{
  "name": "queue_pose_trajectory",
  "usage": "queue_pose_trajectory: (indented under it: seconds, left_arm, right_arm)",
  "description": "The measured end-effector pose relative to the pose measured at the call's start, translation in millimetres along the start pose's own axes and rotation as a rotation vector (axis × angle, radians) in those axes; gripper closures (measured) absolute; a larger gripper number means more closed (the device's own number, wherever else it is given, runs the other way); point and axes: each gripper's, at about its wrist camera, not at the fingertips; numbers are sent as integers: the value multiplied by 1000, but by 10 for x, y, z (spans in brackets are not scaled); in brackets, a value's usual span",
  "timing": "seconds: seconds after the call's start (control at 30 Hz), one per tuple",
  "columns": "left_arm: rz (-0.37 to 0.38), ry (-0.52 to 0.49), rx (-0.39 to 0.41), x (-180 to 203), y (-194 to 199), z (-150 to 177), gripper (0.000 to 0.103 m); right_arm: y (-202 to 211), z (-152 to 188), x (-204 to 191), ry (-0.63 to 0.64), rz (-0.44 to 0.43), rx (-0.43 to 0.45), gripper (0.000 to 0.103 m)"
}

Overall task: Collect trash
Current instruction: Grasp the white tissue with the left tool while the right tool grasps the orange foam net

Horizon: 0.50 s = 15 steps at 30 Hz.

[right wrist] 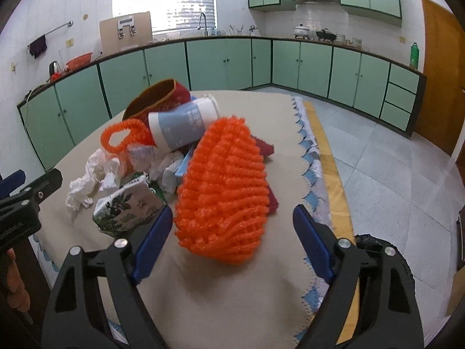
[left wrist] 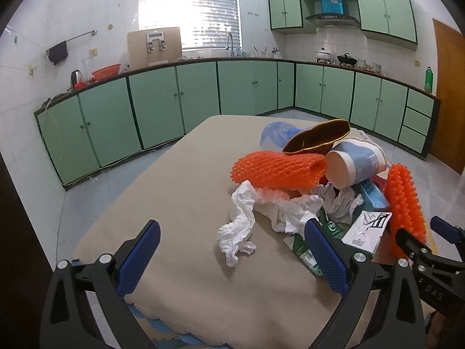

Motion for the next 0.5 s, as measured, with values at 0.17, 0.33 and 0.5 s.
queue_pose_trajectory:
  seconds: [0.17, 0.33, 0.5]
  left_arm:
    - [-8, 5, -18, -15, -73, 9, 6]
    - [-23, -5, -33, -14, -204, 31, 6]
    - [-36, -18, -45, 46, -381, 34, 9]
  right_arm:
    - [-105, 7, 17, 1, -27, -36, 56]
    - [-84, 40, 54, 13, -34, -32, 78]
    - [-9, 2, 160, -9, -10, -6, 80]
Point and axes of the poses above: each gripper's, at about its wrist camera, not at the fingertips, and y roughly against the way its jaws point, x to its right, z to its underside, and after that the axes turned 10 degrees about -z, right-handed
